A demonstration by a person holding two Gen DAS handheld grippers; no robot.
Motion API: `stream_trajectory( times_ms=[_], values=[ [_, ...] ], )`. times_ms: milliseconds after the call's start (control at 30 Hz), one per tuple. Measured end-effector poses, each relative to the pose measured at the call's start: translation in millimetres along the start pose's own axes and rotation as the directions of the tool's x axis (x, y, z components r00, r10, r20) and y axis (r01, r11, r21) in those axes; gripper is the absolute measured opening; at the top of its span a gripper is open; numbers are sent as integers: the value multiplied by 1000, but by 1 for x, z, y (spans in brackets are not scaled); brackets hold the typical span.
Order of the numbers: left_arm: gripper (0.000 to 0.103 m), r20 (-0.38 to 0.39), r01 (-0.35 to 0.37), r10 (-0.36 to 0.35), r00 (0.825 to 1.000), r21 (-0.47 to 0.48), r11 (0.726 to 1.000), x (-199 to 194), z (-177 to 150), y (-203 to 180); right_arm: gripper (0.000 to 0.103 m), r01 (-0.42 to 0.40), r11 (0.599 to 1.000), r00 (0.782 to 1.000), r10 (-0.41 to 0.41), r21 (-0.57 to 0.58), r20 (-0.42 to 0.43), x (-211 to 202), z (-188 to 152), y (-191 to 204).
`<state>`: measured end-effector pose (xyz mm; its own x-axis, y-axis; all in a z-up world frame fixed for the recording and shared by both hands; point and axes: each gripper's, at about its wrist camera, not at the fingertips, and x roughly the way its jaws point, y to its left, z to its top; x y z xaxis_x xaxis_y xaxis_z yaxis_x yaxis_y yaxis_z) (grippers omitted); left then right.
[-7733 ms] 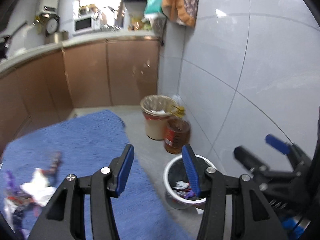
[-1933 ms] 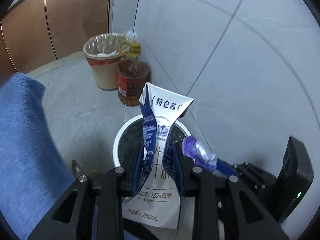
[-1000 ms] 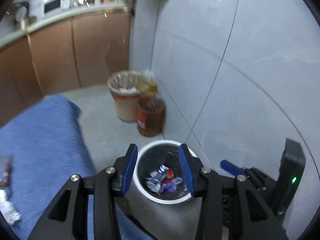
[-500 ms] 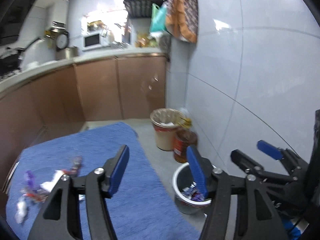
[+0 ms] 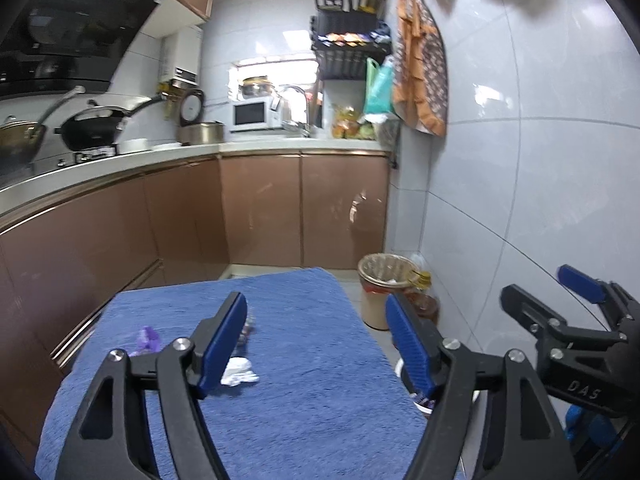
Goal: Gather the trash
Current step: 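Move both open tools back over the remaining trash on the towel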
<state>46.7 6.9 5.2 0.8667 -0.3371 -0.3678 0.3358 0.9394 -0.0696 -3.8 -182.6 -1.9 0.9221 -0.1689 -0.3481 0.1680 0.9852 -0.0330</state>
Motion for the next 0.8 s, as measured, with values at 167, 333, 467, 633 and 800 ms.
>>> stream_trajectory(
  times_ms=[167,333,467,633,800],
  values=[
    [79,36,-53,54,998,-24,998,-20,0,13,103,35,999,998,-34,-37,50,-20,4,15],
    [80,72,-98,100,992,-30,995,-41,-2,19,103,7,999,996,-4,-39,86,-38,6,25],
    [80,101,-123,126,987,-35,992,-57,-1,19,103,-1,999,993,6,-47,122,-52,6,30],
    [80,132,-145,149,980,-42,989,-73,2,22,103,-24,997,988,34,-67,153,-66,10,37],
    [80,155,-161,167,974,-47,986,-83,3,28,103,-48,997,981,59,-64,183,-75,13,42]
  ],
)
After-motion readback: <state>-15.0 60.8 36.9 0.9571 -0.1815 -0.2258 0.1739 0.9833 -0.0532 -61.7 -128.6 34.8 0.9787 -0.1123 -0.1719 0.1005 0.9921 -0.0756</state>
